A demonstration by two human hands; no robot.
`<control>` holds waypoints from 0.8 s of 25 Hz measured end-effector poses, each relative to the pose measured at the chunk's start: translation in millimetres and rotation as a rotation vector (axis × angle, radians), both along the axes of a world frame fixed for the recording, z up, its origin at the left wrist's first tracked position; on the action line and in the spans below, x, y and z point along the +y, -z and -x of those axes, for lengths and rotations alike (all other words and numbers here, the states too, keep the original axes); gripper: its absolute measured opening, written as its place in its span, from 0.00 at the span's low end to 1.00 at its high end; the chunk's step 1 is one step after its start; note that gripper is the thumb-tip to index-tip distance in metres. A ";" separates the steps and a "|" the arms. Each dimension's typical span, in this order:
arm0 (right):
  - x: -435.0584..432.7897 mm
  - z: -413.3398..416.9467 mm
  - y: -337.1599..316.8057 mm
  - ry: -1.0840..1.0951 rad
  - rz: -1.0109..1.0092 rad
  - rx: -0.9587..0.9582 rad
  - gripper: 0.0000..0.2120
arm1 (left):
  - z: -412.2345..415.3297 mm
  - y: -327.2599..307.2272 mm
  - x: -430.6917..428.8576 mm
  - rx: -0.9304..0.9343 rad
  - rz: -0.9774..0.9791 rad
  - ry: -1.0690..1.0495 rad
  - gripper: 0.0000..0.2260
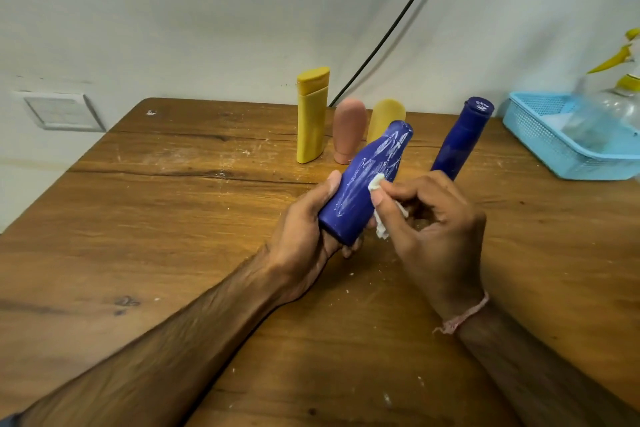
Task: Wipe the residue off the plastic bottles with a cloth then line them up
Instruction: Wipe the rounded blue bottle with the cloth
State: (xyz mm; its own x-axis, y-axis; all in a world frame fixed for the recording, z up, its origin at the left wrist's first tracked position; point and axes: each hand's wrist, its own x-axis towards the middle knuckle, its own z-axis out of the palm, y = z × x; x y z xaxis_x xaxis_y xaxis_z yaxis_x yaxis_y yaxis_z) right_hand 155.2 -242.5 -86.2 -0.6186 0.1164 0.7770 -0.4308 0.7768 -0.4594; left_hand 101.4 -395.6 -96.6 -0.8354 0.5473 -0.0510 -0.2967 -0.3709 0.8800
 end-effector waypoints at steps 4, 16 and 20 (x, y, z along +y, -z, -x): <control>-12.0 -3.4 0.6 -0.201 -0.137 -0.017 0.04 | -2.4 -0.8 4.0 -0.013 -0.077 -0.019 0.23; -8.9 -0.3 -3.5 -0.034 0.007 0.042 0.04 | -8.1 -0.8 4.4 0.078 0.012 -0.026 0.21; -16.4 -6.7 -2.2 -0.234 -0.145 -0.002 0.03 | -11.0 -6.1 3.8 0.007 -0.073 -0.006 0.20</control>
State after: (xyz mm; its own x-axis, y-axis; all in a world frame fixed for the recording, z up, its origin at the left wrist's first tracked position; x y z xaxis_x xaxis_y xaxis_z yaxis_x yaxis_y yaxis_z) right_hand 161.8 -258.8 -83.9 -0.6169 -0.1424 0.7741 -0.6058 0.7138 -0.3515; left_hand 112.5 -391.9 -90.5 -0.8387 0.5446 -0.0050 -0.2879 -0.4356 0.8528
